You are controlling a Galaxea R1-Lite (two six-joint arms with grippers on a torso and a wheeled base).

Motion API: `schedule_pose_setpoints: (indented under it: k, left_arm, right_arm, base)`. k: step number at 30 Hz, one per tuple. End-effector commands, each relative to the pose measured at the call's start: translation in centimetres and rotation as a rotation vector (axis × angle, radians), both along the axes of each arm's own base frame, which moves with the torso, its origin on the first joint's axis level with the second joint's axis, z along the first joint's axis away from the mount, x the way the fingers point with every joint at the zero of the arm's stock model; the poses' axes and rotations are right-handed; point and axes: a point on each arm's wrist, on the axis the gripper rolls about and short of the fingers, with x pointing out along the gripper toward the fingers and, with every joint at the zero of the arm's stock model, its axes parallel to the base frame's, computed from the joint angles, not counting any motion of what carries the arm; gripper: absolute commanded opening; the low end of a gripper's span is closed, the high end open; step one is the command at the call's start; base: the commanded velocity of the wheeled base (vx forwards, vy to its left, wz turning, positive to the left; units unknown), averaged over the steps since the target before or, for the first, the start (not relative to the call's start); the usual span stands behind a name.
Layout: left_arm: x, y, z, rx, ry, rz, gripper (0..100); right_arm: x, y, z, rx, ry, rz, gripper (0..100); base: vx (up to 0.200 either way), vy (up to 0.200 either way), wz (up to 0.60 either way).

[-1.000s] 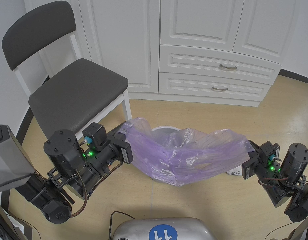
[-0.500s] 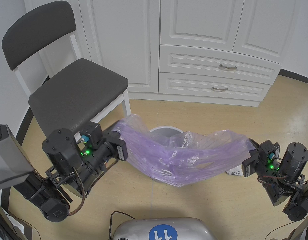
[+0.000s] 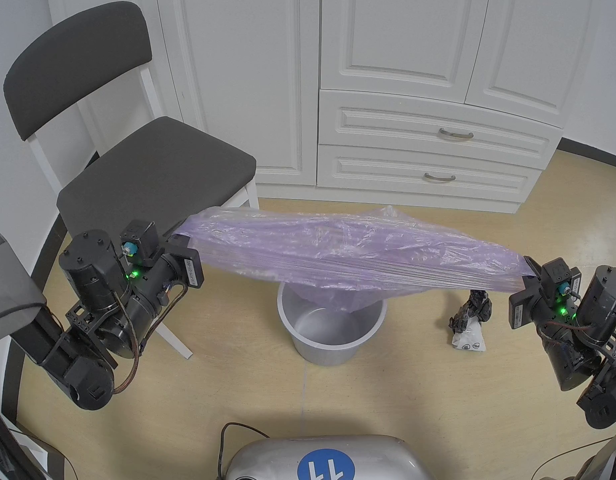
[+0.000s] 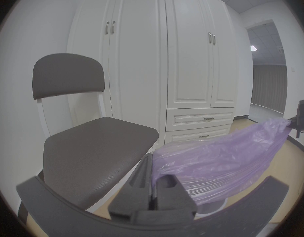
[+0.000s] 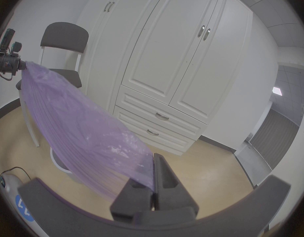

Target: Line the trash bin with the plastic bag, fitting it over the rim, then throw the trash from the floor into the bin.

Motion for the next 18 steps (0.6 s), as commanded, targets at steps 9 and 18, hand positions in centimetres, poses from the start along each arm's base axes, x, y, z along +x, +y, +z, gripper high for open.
schedule_pose_setpoints:
  k: [9,18]
  left_arm:
    - [1.8,0.5,-0.6,-0.048,0.014,0.038,0]
    - [2.0,0.5,-0.5,-0.055,0.004,0.036,0]
  right_arm:
    - [1.3,-0.2,0.4,0.071,-0.029,-0.026,0]
    - [1.6,0.1,1.3,0.122,-0.074,0.008,0]
  base:
    - [0.0,0.0,0.0]
    - [0.0,0.0,0.0]
